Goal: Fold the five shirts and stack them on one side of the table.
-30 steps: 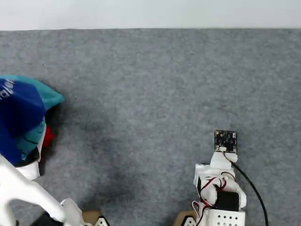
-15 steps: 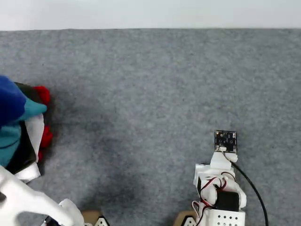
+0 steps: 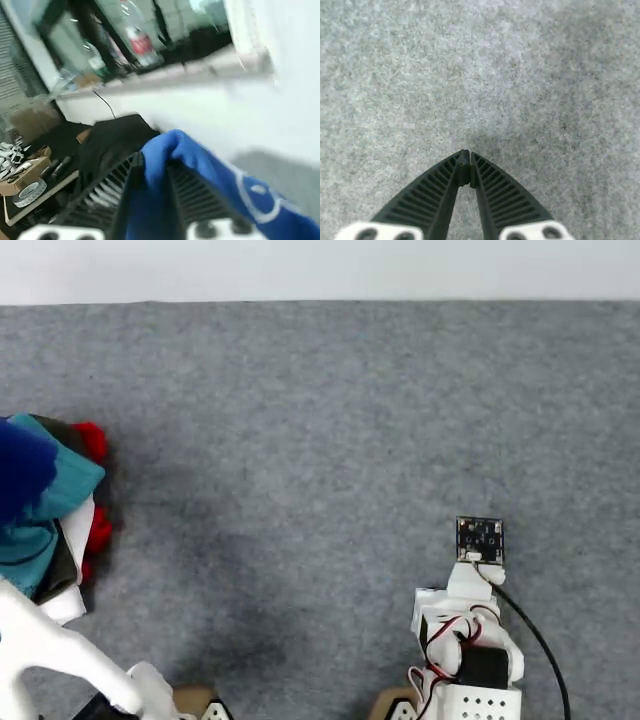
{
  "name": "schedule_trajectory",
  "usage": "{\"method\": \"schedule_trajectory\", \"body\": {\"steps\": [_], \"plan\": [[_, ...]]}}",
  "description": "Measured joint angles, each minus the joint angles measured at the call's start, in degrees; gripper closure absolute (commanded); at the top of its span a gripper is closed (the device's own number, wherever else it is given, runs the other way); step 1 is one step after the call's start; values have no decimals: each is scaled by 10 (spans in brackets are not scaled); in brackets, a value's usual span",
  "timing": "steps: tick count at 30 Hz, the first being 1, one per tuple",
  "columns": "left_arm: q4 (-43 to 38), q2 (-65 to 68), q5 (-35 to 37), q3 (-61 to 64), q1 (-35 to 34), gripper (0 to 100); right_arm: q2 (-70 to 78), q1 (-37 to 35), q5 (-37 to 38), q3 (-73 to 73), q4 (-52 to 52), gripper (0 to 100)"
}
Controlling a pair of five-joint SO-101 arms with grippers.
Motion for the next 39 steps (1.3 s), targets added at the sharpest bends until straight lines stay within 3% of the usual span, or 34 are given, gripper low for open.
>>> {"method": "schedule_trajectory", "body": {"steps": [4, 10, 15, 24, 27, 33, 39], "plan": [[7, 2, -57, 62, 13, 836, 0, 0, 0, 0, 0, 990], [7, 1, -64, 47, 15, 851, 0, 0, 0, 0, 0, 990], [7, 0, -64, -8, 32, 999, 0, 0, 0, 0, 0, 990], [11, 0, -30, -64, 72, 994, 0, 0, 0, 0, 0, 990], [55, 0, -34, -56, 89, 971, 0, 0, 0, 0, 0, 990], [222, 0, -205, 57, 128, 788, 0, 0, 0, 0, 0, 990], [249, 2, -305, 206, 139, 746, 0, 0, 0, 0, 0, 990]]}}
